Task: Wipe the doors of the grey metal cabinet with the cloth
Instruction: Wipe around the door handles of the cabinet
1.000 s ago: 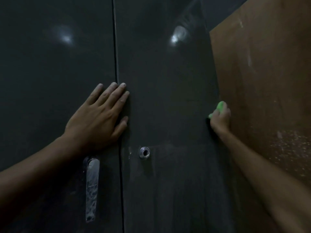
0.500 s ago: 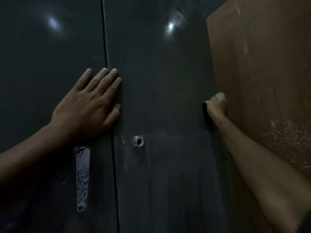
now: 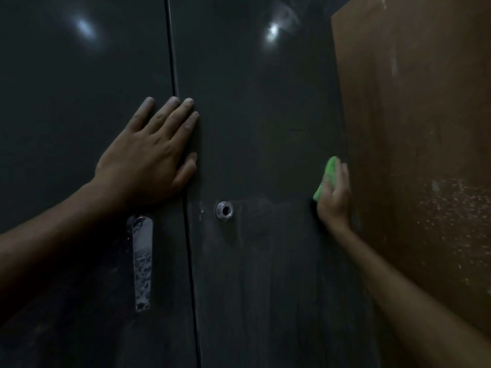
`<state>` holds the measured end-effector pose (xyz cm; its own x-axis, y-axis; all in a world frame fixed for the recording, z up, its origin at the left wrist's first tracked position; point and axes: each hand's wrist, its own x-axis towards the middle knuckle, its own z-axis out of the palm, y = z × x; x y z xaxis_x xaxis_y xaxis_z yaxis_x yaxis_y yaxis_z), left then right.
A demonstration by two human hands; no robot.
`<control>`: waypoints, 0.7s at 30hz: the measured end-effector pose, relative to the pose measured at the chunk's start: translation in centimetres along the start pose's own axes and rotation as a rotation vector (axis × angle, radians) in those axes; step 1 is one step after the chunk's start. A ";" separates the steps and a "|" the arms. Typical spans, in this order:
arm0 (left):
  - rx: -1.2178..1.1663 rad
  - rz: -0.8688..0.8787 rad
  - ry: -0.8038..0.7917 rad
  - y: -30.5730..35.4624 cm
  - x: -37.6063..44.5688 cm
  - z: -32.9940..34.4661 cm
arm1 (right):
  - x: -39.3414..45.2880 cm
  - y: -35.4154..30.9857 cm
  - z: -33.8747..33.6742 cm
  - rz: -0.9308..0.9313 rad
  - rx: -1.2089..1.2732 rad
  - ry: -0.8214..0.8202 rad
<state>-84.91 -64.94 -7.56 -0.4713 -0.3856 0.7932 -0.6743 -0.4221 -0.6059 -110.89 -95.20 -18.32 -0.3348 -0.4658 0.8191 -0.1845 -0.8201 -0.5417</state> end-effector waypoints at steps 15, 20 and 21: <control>-0.005 0.003 -0.003 0.2 0.2 -0.2 | -11.6 1.3 -1.9 -0.205 -0.077 -0.192; -0.003 -0.007 -0.020 0.4 0.2 -0.2 | -4.5 3.0 -2.4 0.352 -0.055 0.054; -0.004 -0.008 -0.025 0.4 0.3 -0.2 | -3.0 1.3 -1.5 0.357 -0.053 0.060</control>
<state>-85.41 -65.01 -7.57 -0.4516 -0.4021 0.7965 -0.6802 -0.4225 -0.5990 -111.50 -94.39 -21.78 -0.4398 -0.6981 0.5651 -0.0932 -0.5903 -0.8018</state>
